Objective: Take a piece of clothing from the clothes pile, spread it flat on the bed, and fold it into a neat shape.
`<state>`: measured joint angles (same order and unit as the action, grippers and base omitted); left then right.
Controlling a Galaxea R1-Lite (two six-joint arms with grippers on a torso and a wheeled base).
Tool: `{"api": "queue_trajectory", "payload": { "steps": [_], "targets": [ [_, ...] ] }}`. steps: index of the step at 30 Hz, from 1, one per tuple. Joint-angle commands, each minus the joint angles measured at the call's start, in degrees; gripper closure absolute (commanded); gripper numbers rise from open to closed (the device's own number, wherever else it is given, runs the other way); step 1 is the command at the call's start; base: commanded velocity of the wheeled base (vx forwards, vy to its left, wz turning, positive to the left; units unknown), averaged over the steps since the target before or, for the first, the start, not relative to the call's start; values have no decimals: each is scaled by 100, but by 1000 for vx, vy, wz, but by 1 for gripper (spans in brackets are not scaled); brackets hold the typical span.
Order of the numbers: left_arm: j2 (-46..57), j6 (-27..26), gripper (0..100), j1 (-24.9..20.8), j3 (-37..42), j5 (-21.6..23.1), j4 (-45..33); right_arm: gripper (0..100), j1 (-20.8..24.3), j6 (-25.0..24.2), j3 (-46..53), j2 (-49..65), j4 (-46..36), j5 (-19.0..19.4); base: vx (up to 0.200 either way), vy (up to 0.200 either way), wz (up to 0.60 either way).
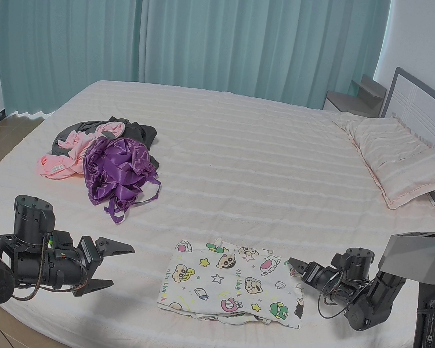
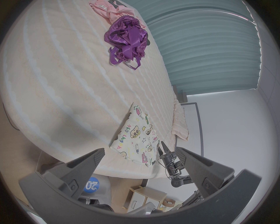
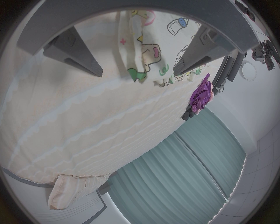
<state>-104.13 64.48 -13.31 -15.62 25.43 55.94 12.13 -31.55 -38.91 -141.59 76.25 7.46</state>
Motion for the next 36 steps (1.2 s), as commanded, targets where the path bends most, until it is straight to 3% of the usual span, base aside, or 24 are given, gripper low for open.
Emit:
{"api": "queue_trajectory", "payload": {
  "steps": [1,2,3,32,33,36],
  "targets": [
    [-37,4,0,-5,6,-3,4,0,70,0,-73,-132,4,1,0,0,0],
    [-37,4,0,-5,6,-3,4,0,79,0,-81,-140,4,1,0,0,0],
    [-37,-5,0,-5,6,-12,13,100,114,0,-169,-158,4,1,0,0,0],
    [-90,-5,0,-5,6,-29,13,100,-141,79,-1004,-35,-541,-113,0,0,0],
    [-90,-5,0,-5,6,-29,4,0,-141,88,-978,-35,-647,-113,0,0,0],
    [-90,-5,0,-5,6,-29,13,0,-149,79,-960,-35,-735,-122,0,0,0]
  ]
}}
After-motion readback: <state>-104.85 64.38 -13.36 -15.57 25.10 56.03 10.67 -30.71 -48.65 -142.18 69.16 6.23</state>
